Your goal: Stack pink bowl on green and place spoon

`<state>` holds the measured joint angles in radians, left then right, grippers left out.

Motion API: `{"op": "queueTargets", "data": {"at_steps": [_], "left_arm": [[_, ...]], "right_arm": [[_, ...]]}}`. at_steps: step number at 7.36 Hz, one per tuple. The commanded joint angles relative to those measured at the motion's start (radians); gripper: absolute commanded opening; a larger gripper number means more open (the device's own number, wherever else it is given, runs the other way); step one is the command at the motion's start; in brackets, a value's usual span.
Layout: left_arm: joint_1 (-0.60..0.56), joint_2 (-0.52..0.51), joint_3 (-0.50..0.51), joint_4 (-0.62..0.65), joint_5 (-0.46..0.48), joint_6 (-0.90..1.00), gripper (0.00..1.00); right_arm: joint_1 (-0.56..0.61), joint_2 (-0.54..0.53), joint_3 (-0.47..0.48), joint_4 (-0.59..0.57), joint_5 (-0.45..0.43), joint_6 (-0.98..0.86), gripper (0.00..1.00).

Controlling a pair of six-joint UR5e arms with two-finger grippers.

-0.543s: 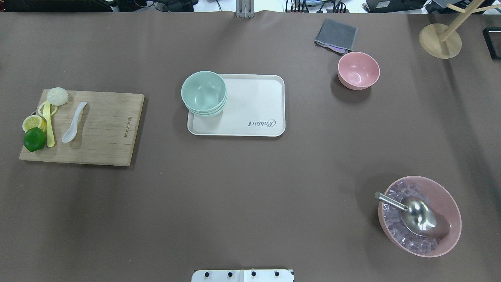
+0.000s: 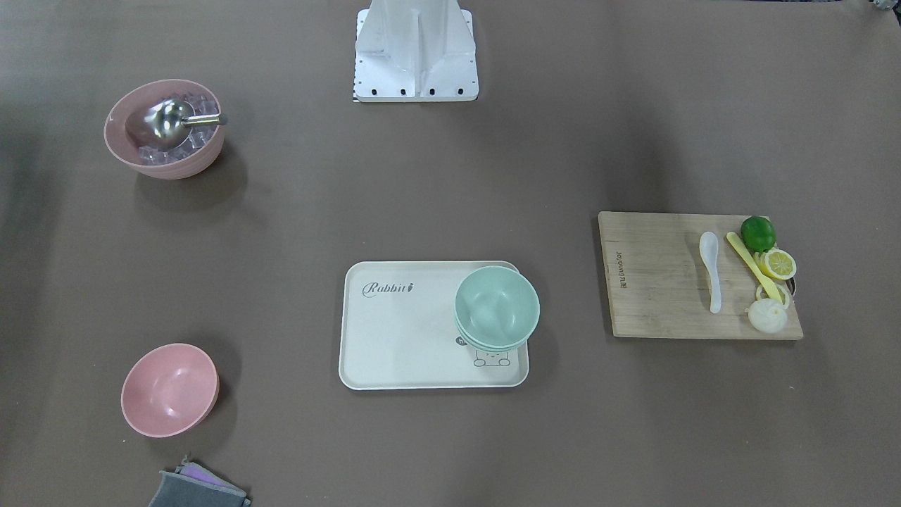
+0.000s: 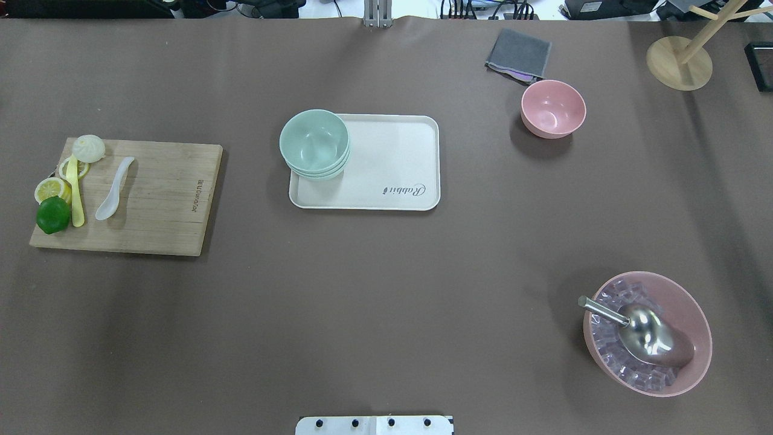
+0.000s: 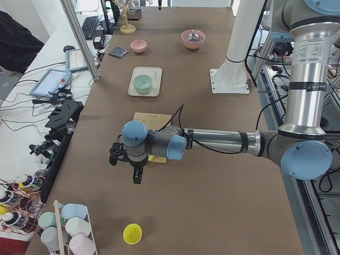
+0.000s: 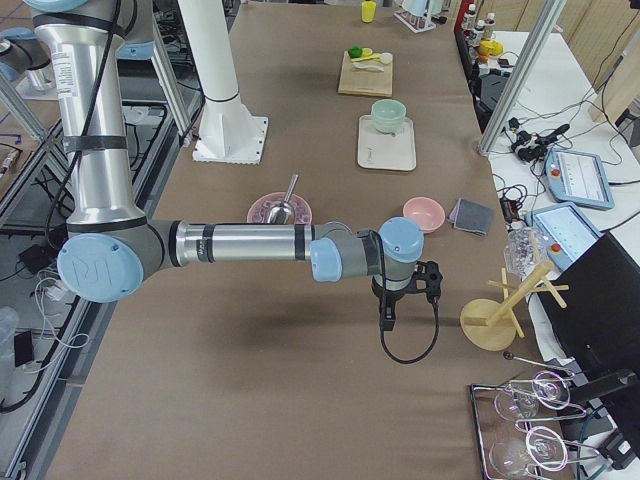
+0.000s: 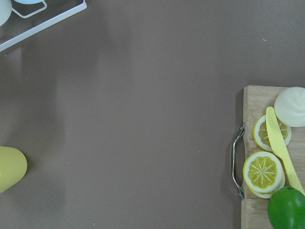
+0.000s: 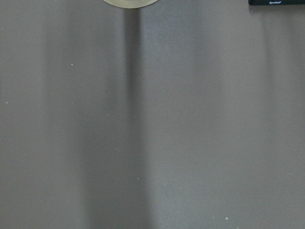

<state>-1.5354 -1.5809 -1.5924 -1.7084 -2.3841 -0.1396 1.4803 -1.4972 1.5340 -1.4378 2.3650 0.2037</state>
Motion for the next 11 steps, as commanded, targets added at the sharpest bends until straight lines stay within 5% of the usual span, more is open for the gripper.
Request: {"op": "queueTargets", "data": {"at_steps": [1,11], "left_arm": [[0.001,-0.004,-0.001,0.0,0.003,-0.001,0.98],[0.0,-0.01,0.011,0.001,0.04,-0.001,0.98]], "right_arm": [[0.0,-0.008,0.006,0.004,0.0,-0.001,1.0],[0.0,-0.057,0.08,0.004,0.06,-0.001,1.0]]}}
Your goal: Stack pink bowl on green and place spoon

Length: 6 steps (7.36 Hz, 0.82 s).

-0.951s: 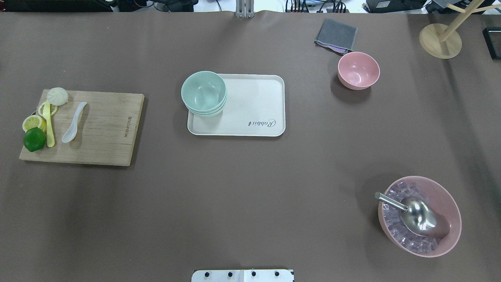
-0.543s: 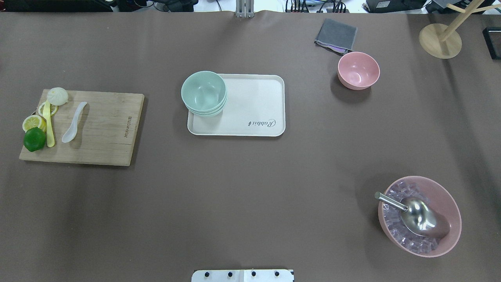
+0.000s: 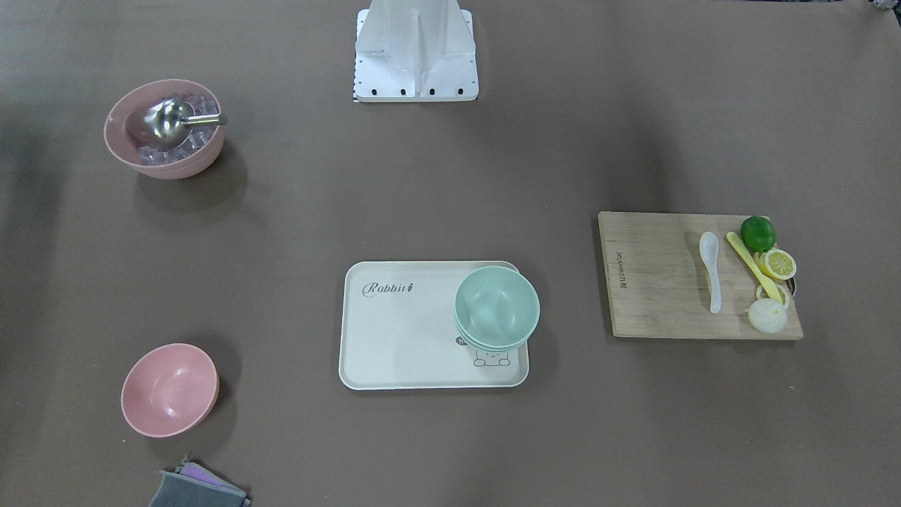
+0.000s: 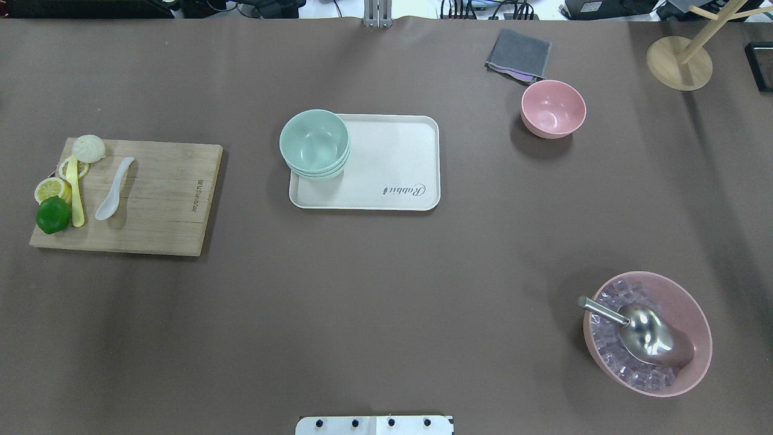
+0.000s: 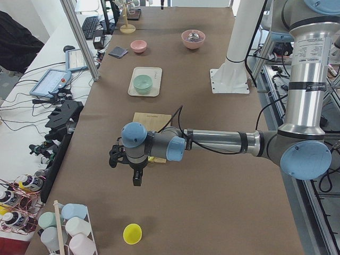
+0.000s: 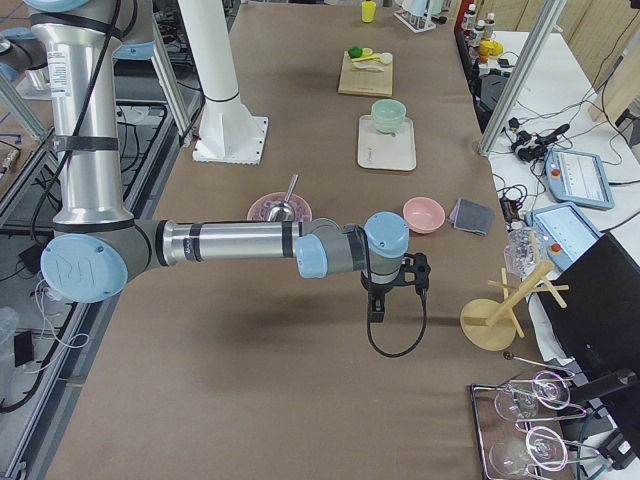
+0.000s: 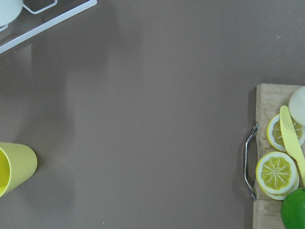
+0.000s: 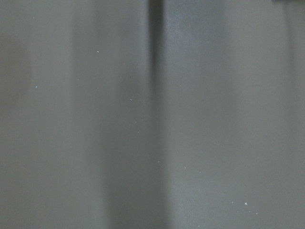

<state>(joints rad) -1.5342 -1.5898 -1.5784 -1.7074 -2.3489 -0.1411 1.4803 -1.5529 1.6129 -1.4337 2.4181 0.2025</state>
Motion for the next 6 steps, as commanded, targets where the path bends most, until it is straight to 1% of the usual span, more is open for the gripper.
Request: {"op": "queueTargets", "data": {"at_steps": [1,5,6], "left_arm": [[-0.001,-0.002,-0.003,0.0,0.005,0.0,0.99],[-0.001,-0.002,-0.008,0.002,0.008,-0.006,0.99],[0.0,-0.007,-0.006,0.0,0.017,-0.006,0.99]], "right_arm": [[0.0,-0.003,0.001,-0.001,0.006,0.0,1.0],[0.0,-0.022,0.002,0.001,-0.005,-0.002,1.0],[0.001,-0.041,0.022,0.001,-0.007,-0.002,1.0]]}}
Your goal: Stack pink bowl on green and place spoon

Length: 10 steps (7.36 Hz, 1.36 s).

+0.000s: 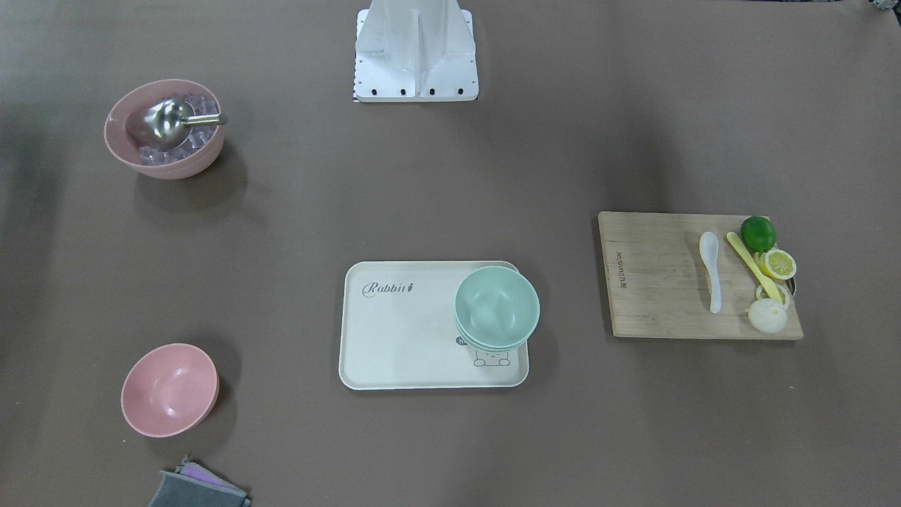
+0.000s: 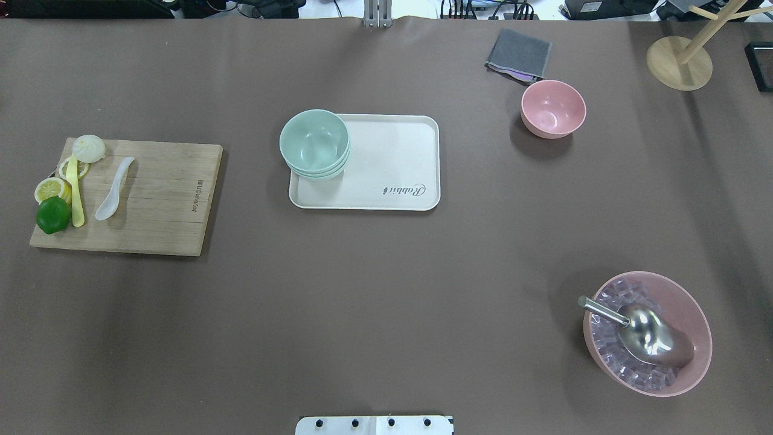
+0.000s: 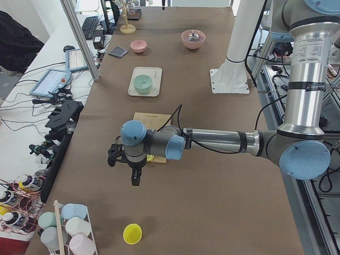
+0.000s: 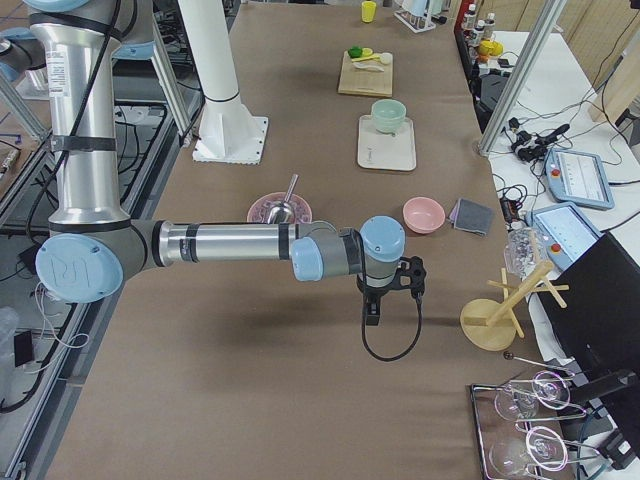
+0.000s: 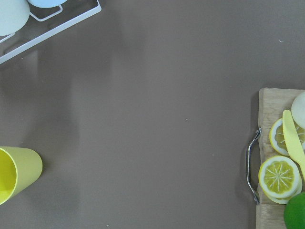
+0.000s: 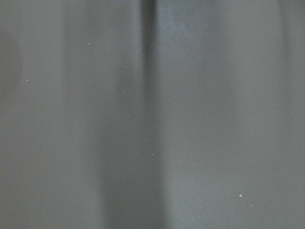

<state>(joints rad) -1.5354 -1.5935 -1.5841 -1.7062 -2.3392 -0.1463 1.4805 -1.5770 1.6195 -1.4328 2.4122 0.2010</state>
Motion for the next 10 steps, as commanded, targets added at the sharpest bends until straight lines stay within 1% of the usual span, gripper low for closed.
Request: {"op": "queueTargets", "data": {"at_steps": [1,3,6,10], "left_arm": [[0.001,-0.003,-0.002,-0.001,0.026,-0.003,0.98],[0.001,0.009,-0.037,0.0,0.026,-0.004,0.98],[0.001,0.012,-0.039,0.005,0.026,-0.004,0.98],[0.001,0.012,-0.033,0.002,0.034,-0.001,0.99]], "right_arm": [[0.001,-0.018,0.017,0.0,-0.005,0.002,1.0],[0.001,-0.023,0.017,0.0,-0.007,0.0,1.0],[0.001,-0.023,0.017,0.0,-0.039,0.0,1.0],[0.0,-0.02,0.017,0.0,-0.038,0.0,1.0]]}}
